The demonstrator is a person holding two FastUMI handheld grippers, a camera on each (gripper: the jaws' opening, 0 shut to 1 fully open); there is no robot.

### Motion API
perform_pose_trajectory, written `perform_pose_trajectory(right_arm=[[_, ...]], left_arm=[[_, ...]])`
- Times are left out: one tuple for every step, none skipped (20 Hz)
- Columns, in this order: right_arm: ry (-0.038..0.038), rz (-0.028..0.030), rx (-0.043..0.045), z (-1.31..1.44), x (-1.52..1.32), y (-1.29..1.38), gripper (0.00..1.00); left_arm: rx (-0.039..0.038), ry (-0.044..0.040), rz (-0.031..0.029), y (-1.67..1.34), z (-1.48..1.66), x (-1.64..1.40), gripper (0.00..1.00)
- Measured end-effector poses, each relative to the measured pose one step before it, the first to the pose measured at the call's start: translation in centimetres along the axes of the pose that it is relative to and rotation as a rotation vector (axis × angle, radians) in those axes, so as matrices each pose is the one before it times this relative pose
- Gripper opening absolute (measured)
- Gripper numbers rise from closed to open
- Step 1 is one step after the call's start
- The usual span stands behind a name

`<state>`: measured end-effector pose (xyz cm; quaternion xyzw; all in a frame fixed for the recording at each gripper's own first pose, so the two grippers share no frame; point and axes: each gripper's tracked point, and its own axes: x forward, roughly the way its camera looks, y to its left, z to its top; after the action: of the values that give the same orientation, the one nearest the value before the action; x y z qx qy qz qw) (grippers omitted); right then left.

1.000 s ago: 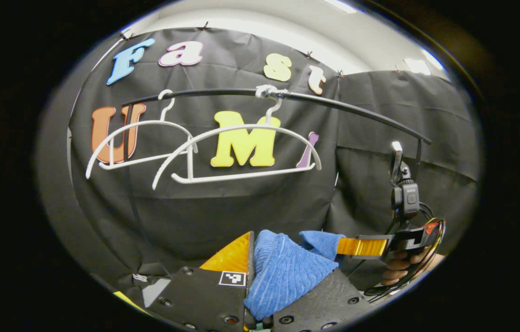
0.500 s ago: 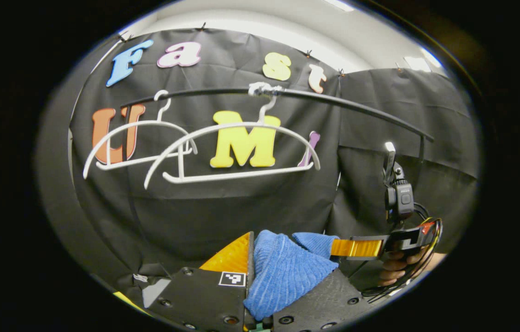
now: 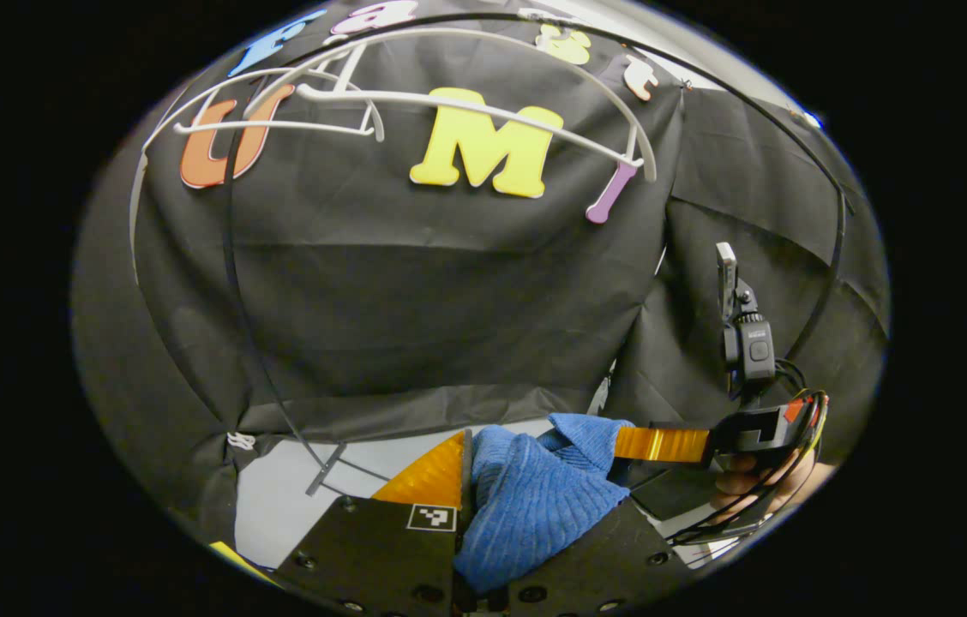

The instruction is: Grasp the clothes on the hanger with both hands and then place them into the laundry hamper below.

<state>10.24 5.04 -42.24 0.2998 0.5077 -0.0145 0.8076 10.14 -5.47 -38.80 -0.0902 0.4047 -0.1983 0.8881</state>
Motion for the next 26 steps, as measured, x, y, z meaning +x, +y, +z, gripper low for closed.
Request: perform_pose_trajectory(right_arm=[[0.01936, -0.02097, -0.0009, -0.411, 0.635, -0.75, 0.07], [0.0157, -0.01622, -0.0011, -0.467, 0.673, -0.757, 0.05], [0.02113, -0.01833, 0.00041, -0.407, 0.742, -0.581, 0.07], [0.02608, -0.00302, -0.00185, -0.628, 0.627, -0.078, 0.07], [0.02009, -0.00286, -0.00059, -0.405, 0.682, -0.188, 0.07], [0.01491, -0.00049, -0.00153, -0.268, 0.811, -0.161, 0.07], [0.01443, -0.00395, 0.00106, -0.267, 0.74, -0.122, 0.07], [0.01585, 0.00115, 0.00108, -0.362, 0.746, 0.067, 0.07], [0.01656, 0.00043, 0.00066, -0.595, 0.508, 0.194, 0.07], [0.01452, -0.00133, 0.00008, -0.506, 0.507, -0.056, 0.07], [0.01741, -0.00925, -0.0019, -0.298, 0.633, -0.145, 0.07], [0.0224, -0.01354, -0.00258, -0.339, 0.531, -0.114, 0.07], [0.0163, -0.00945, -0.00444, -0.108, 0.524, 0.003, 0.07], [0.01108, -0.00927, -0.00333, -0.084, 0.551, 0.017, 0.07], [0.01763, -0.01619, -0.00563, -0.07, 0.454, -0.198, 0.09], [0.01985, -0.02088, -0.00697, -0.448, 0.378, -0.508, 0.11], [0.02383, -0.03059, -0.01394, -0.376, 0.364, -0.717, 0.2], [0.01532, -0.01741, -0.0149, -0.579, 0.396, -0.785, 0.27], [0.00699, -0.00477, -0.00658, -0.207, 0.198, -0.453, 0.35], [0.00869, -0.00278, -0.00507, -0.29, -0.036, -0.58, 0.39], [0.00641, -0.00929, -0.00261, -0.178, -0.178, -0.406, 0.53], [-0.00072, -0.01252, -0.00543, 0.057, -0.403, -0.273, 0.54], [-0.00481, -0.01398, -0.00652, 0.259, -0.105, -0.238, 0.61], [-0.00518, -0.01648, -0.00694, 0.096, -0.09, -0.364, 0.6], [-0.00362, -0.00983, -0.0041, 0.216, -0.185, -0.351, 0.61], [-0.00557, -0.00737, -0.00217, -0.006, -0.468, -0.711, 0.61]], left_arm=[[-0.007, 0.02123, 0.00529, 0.137, -0.894, 0.841, 0.1], [-0.0079, 0.02154, 0.00326, 0.049, -0.888, 0.607, 0.1], [-0.00256, 0.01742, 0.00448, 0.042, -0.639, 0.401, 0.1], [-0.00115, 0.02064, 0.00634, -0.121, -0.591, 0.289, 0.1], [-0.00037, 0.01604, 0.005, 0.055, -0.533, 0.251, 0.1], [-0.00201, 0.01779, 0.00856, 0.055, -0.674, 0.401, 0.1], [-0.00388, 0.01566, 0.007, 0.066, -0.549, 0.342, 0.1], [-0.00528, 0.01303, 0.00999, 0.164, -0.522, 0.437, 0.1], [-0.00879, 0.01462, 0.00668, 0.193, -0.512, 0.229, 0.1], [-0.01017, 0.00997, 0.00841, 0.037, -0.325, 0.133, 0.1], [-0.01257, 0.01627, 0.00194, -0.074, -0.409, 0.339, 0.1], [-0.00815, 0.0122, 0.00415, 0.062, -0.495, 0.266, 0.1], [-0.00381, 0.00843, 0.00474, -0.08, -0.114, 0.282, 0.1], [-0.00357, 0.00847, 0.00162, -0.174, -0.231, 0.322, 0.1], [0.00148, 0.00767, 0.00672, -0.031, -0.163, 0.422, 0.1], [0.00333, 0.01647, 0.01093, -0.011, -0.544, 0.226, 0.1], [0.00394, 0.01809, 0.01682, 0.199, -0.395, 0.137, 0.1], [0.00152, 0.0265, 0.01163, 0.002, -0.706, 0.187, 0.1], [-0.00116, 0.0353, 0.01146, -0.063, -1.226, 0.577, 0.1], [-0.00302, 0.03315, 0.01263, 0.093, -0.762, 0.219, 0.1], [-0.0062, 0.0344, 0.01554, 0.283, -0.985, 0.68, 0.11], [-0.00673, 0.02768, 0.00619, 0.094, -0.964, 0.338, 0.11], [-0.00446, 0.03017, 0.01065, 0.16, -0.899, 0.218, 0.11], [0.00149, 0.03799, 0.01705, 0.373, -0.922, 0.363, 0.11], [0.00613, 0.02357, 0.02255, 0.407, -0.534, 0.103, 0.12], [0.00007, 0.02554, 0.00497, 0.361, -0.635, 0.206, 0.12]])
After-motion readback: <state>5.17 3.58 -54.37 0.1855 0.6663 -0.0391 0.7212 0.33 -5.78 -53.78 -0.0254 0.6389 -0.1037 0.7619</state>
